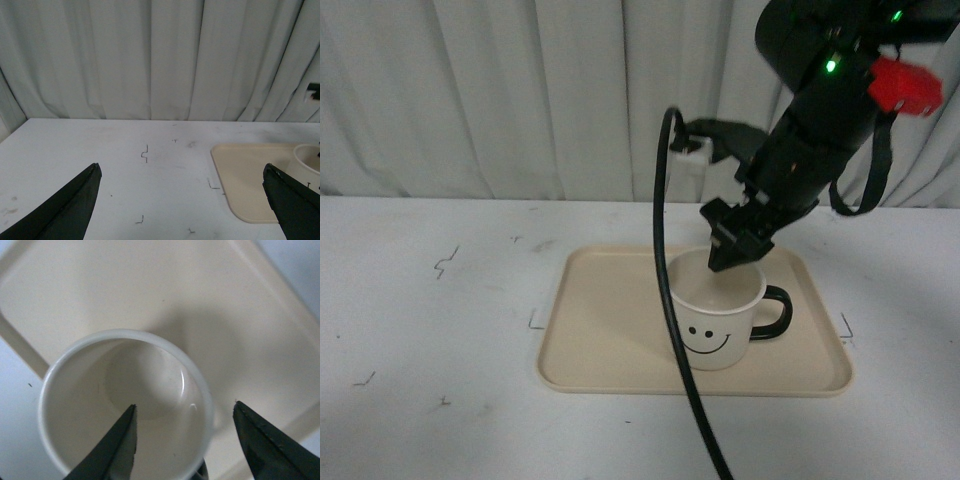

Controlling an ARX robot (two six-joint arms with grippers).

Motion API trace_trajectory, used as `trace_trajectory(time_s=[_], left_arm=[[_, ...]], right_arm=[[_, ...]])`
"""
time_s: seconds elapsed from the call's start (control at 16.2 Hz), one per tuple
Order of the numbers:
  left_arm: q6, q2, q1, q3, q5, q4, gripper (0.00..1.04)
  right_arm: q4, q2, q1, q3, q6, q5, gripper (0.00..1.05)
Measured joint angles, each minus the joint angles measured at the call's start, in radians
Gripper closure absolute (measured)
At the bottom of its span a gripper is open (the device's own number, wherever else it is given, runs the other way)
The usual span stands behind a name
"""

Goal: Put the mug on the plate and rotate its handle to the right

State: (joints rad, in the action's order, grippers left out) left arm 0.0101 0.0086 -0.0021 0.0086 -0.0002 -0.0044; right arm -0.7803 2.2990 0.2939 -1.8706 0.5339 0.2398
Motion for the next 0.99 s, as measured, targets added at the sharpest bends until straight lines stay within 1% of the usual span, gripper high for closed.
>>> trace_trajectory(time_s=[0.06,0.12,0.19,0.25,0.31,0.37,0.43,0.49,0.56,0.62,0.99], left_arm=[[0.000,0.000,0.000,0.000,0.000,0.000,0.07],[0.000,0.000,0.000,0.000,0.000,0.000,0.07],[0.000,0.000,0.000,0.000,0.001,0.000,0.07],[0.000,0.000,0.000,0.000,-0.001,0.000,0.07],[0.000,0.000,0.002,0.000,-0.002,0.000,0.07],[0.000,0.000,0.002,0.000,-0.002,0.000,0.07],[0.000,0.000,0.002,0.000,0.000,0.000,0.07],[0.000,0.000,0.002,0.000,0.000,0.001,0.07],[0.000,0.000,0.002,0.000,0.000,0.001,0.07],[0.000,0.000,0.002,0.000,0.000,0.001,0.07],[0.000,0.000,0.002,0.000,0.000,0.000,0.07]], right_arm=[[0.006,-0.042,-0.005,-0.003,-0.009,0.001,0.31],[0.092,-0.063,-0.006,0.018,-0.030,-0.023,0.19],[0.569,-0.126,0.001,0.237,-0.139,-0.226,0.28],[0.858,-0.187,0.000,0.436,-0.243,-0.348,0.38],[1.197,-0.272,-0.014,0.690,-0.366,-0.453,0.50],[1.487,-0.356,-0.054,0.879,-0.440,-0.460,0.63],[1.751,-0.453,-0.098,1.045,-0.484,-0.454,0.78],[1.912,-0.542,-0.127,1.205,-0.508,-0.439,0.94],[1.947,-0.595,-0.130,1.320,-0.517,-0.406,1.02],[1.947,-0.626,-0.133,1.379,-0.517,-0.389,1.03],[1.956,-0.736,-0.171,1.495,-0.519,-0.367,1.03]])
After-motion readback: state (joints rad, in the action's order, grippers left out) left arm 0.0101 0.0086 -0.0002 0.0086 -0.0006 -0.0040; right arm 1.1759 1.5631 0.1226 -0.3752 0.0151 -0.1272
